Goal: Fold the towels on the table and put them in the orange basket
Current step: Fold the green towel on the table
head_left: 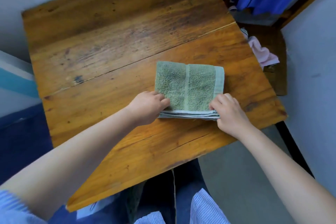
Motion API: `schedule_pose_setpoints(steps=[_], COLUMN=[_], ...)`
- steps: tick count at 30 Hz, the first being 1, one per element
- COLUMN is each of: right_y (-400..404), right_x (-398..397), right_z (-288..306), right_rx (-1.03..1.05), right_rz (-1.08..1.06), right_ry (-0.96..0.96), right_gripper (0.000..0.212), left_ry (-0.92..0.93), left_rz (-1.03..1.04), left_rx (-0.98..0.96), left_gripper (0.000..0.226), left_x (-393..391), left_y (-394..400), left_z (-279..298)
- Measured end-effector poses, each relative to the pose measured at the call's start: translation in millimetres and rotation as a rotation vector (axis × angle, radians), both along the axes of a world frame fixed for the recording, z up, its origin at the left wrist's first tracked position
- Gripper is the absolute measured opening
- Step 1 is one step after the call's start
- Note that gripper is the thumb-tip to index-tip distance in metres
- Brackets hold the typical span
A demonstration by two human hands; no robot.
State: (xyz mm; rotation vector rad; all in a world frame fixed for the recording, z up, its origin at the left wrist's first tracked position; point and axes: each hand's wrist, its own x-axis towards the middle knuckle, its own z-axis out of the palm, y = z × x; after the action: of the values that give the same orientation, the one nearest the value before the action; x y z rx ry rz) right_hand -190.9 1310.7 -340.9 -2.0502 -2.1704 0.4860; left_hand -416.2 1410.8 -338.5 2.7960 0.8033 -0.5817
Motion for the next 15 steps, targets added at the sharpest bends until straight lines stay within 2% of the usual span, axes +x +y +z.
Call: schedule_pose_setpoints(steps=[4, 8, 11, 13, 15], right_y=[-13.6, -30.3, -32.3, -15.5, 13.5], right_x=[-9.0, -16.4, -15.8, -19.6, -27.0], right_z=[-13.0, -18.0, -11.1, -3.1, 2.8], right_rx=[0.107, 0.108, 0.192, 0.276, 0.323], right_rz=[-0.042, -0.07, -0.123, -0.149, -0.159], right_ry=[-0.056, -0.122, -0.132, -0.078, -0.055], right_gripper=[0.042, 0.045, 0.032, 0.039, 0.04], left_ry=[0.063, 0.085, -0.219, -0.459, -0.552], left_rz=[0.077, 0.133, 0.116, 0.177, 0.328], left_rx=[-0.011, -0.015, 0.127, 0.225, 0.222], left_gripper=[0.03, 0.032, 0.023, 0.033, 0.042], left_x=[-4.5, -13.2, -9.7, 0.2, 19.7], left_y=[-20.3, -33.0, -34.4, -27.7, -17.8], left_z=[-16.8, -19.1, -3.9, 1.8, 2.1])
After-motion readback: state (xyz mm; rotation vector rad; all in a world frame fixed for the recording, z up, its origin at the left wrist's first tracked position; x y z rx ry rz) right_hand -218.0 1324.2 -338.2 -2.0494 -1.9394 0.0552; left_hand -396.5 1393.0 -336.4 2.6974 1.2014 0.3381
